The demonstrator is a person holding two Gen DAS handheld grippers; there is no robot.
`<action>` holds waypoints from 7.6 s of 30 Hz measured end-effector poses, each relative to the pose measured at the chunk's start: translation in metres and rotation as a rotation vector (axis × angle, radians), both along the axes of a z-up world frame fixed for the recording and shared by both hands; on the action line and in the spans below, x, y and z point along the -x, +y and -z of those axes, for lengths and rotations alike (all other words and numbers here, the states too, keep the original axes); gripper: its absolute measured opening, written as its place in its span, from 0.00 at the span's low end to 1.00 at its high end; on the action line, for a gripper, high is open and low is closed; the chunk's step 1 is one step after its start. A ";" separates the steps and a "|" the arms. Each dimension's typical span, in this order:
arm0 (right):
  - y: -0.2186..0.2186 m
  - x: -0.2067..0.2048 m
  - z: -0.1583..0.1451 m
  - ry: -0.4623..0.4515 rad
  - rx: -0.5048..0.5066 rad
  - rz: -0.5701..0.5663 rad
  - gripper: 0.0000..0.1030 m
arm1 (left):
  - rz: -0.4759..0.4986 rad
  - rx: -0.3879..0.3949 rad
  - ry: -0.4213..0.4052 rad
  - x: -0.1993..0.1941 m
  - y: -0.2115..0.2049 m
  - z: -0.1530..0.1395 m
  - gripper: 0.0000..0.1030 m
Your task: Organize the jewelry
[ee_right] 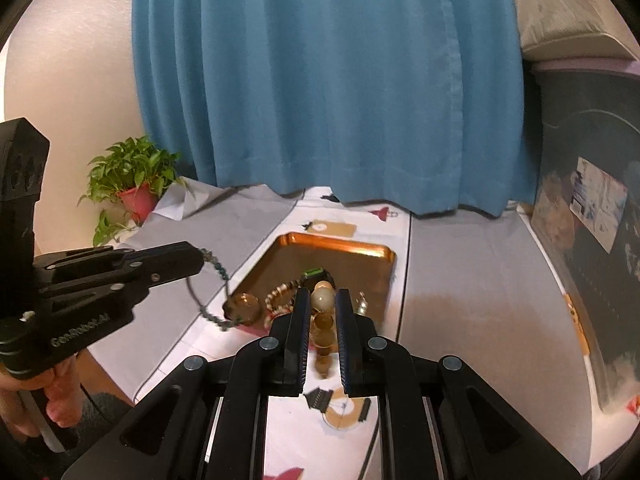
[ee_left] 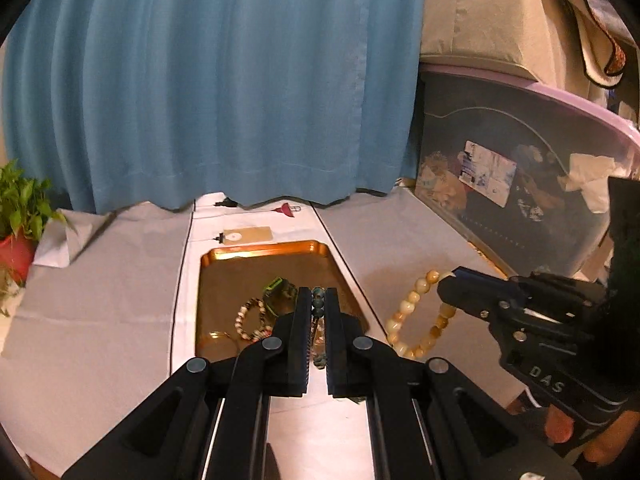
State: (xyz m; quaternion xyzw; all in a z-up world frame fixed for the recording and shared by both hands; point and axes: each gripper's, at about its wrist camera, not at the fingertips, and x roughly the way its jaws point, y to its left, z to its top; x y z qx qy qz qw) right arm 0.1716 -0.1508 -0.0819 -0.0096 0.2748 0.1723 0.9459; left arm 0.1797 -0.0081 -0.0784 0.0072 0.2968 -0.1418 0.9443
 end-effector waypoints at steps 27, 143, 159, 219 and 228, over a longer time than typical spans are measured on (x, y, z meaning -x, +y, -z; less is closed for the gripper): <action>0.027 -0.120 0.061 0.161 0.014 -0.092 0.12 | -0.107 -0.007 0.132 -0.111 0.052 0.086 0.04; -0.006 0.159 -0.013 0.176 -0.017 0.218 0.94 | -0.267 -0.164 0.172 0.167 -0.019 -0.038 1.00; -0.009 0.163 -0.014 0.180 -0.027 0.216 0.94 | -0.271 -0.173 0.145 0.170 -0.021 -0.040 1.00; -0.011 0.164 -0.008 0.208 -0.050 0.240 0.94 | -0.246 -0.200 0.167 0.168 -0.028 -0.033 1.00; -0.011 0.163 -0.007 0.210 -0.051 0.239 0.94 | -0.245 -0.201 0.167 0.167 -0.027 -0.033 1.00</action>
